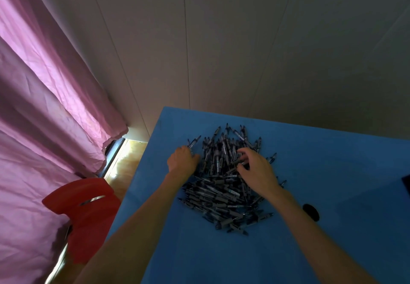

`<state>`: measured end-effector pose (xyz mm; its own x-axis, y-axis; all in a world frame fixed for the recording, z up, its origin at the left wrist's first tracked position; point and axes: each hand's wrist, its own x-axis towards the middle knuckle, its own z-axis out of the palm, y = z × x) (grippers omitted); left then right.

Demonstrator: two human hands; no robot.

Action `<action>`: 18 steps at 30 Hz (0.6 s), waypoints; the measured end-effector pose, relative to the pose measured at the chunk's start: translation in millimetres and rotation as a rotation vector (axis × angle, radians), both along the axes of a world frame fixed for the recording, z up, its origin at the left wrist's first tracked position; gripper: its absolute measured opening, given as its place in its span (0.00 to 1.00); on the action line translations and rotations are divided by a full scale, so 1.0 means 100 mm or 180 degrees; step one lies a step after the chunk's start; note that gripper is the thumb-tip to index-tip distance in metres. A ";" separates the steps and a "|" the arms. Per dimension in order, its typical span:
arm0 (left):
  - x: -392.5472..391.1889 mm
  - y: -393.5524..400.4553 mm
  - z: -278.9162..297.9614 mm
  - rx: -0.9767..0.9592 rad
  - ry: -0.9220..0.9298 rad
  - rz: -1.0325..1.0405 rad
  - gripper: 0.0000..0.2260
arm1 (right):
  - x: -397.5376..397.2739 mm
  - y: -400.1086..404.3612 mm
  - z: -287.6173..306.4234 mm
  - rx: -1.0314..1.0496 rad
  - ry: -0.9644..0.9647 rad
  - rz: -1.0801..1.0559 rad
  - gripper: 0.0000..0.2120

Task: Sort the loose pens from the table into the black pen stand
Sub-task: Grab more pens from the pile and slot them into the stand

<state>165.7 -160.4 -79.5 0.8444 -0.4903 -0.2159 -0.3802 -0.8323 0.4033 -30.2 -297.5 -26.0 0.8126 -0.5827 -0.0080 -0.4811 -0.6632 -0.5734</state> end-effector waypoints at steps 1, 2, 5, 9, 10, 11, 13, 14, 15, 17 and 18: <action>0.00 0.00 0.00 -0.0068 -0.0032 0.0029 0.15 | -0.01 -0.01 -0.01 0.0016 0.0005 -0.0002 0.21; 0.01 -0.01 -0.01 -0.0163 0.0003 0.0078 0.14 | -0.02 -0.02 -0.01 0.0042 0.0004 -0.0006 0.21; 0.05 -0.04 -0.01 -0.0729 0.0309 0.0335 0.10 | -0.05 -0.04 -0.02 0.0071 -0.0005 -0.0038 0.20; 0.10 -0.09 0.04 -0.1060 0.0528 0.0251 0.10 | -0.06 -0.05 -0.05 0.0055 -0.0028 -0.0032 0.20; 0.11 -0.11 0.04 -0.0956 0.0530 0.0170 0.11 | -0.07 -0.04 -0.05 0.0051 -0.0026 -0.0027 0.20; 0.12 -0.13 0.03 -0.0842 0.0542 0.0100 0.13 | -0.07 -0.04 -0.05 0.0047 -0.0020 -0.0021 0.20; 0.12 -0.17 -0.01 -0.0598 0.0568 -0.0005 0.18 | -0.07 -0.04 -0.05 0.0053 -0.0008 -0.0016 0.20; 0.12 -0.18 -0.03 -0.0485 0.0580 -0.0032 0.19 | -0.08 -0.04 -0.05 0.0066 -0.0008 -0.0014 0.20; 0.12 -0.19 -0.04 -0.0382 0.0596 -0.0048 0.20 | -0.08 -0.05 -0.05 0.0079 -0.0014 -0.0016 0.20; 0.10 -0.18 -0.04 -0.0234 0.0580 -0.0101 0.20 | -0.10 -0.06 -0.04 0.0078 -0.0026 -0.0026 0.20; 0.08 -0.18 -0.03 -0.0179 0.0544 -0.0122 0.21 | -0.11 -0.07 -0.04 0.0063 -0.0027 -0.0029 0.20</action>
